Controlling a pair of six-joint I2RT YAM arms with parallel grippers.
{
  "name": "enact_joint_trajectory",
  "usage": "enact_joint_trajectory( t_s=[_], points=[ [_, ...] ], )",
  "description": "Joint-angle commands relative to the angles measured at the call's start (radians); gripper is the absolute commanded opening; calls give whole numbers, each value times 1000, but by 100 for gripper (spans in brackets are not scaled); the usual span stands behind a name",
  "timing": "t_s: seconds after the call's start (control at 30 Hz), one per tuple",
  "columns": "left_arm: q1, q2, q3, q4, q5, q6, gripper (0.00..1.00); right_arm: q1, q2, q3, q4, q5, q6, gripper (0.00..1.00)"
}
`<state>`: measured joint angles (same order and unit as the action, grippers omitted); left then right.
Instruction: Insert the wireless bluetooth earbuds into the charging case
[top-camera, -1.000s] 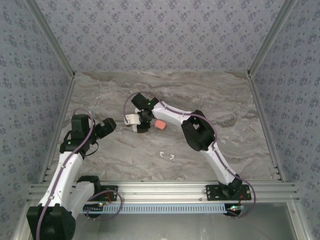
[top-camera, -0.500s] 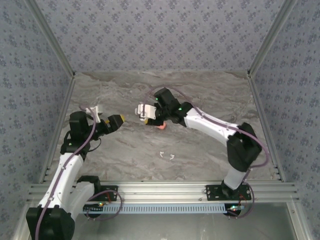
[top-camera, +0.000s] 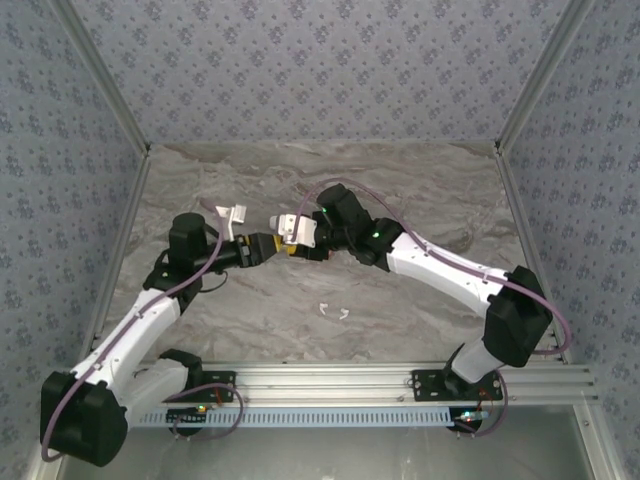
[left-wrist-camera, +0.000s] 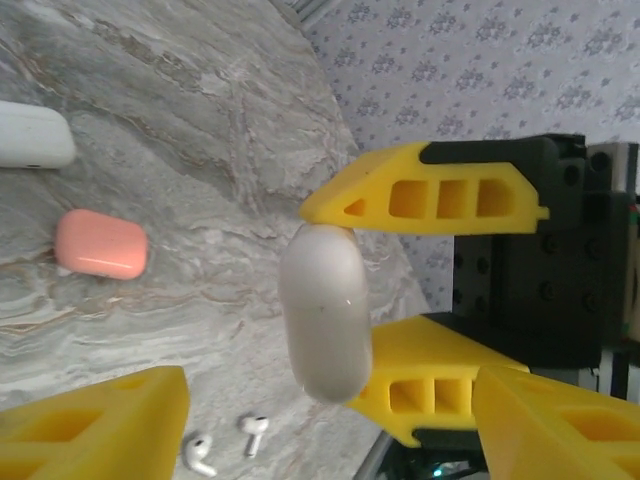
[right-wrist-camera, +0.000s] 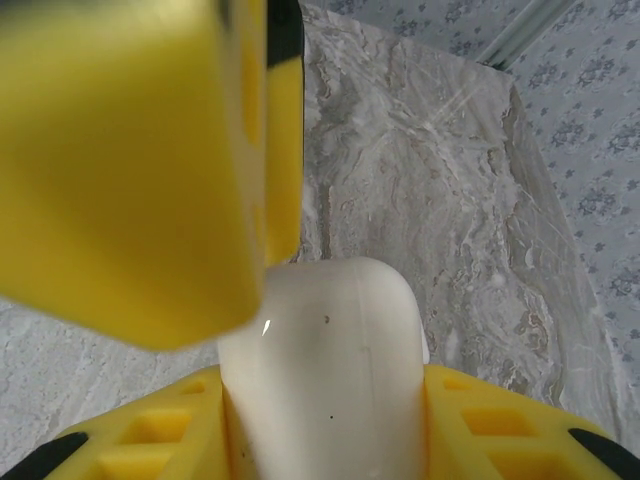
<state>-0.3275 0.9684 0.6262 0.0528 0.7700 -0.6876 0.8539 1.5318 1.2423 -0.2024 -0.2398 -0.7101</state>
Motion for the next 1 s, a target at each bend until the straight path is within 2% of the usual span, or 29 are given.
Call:
enact_joint_trajectory(
  t_s=[0.0,0.17,0.3,0.47,0.6,0.8,0.97],
  points=[
    [-30,26,51,64,-5,-4,65,17,-37,-7,31,5,26,37],
    [-63,61,61,109,-9,-23,50,23,-36,-6,36,5,37,38],
    [-77,75,69,111,-10,-18,33,22,-36,-3,28,7,44,39],
    [-82,68,75,107,-21,-5,18,9,-51,8,-19,-6,77,48],
    [-84,47,76,106,-41,37,12,-13,-108,-23,-32,-37,117,63],
    [-137,-3,72,97,-99,241,3,-96,-236,-133,41,-187,274,80],
    [-232,-49,57,112,-139,483,3,-138,-260,-143,63,-272,413,81]
  ],
)
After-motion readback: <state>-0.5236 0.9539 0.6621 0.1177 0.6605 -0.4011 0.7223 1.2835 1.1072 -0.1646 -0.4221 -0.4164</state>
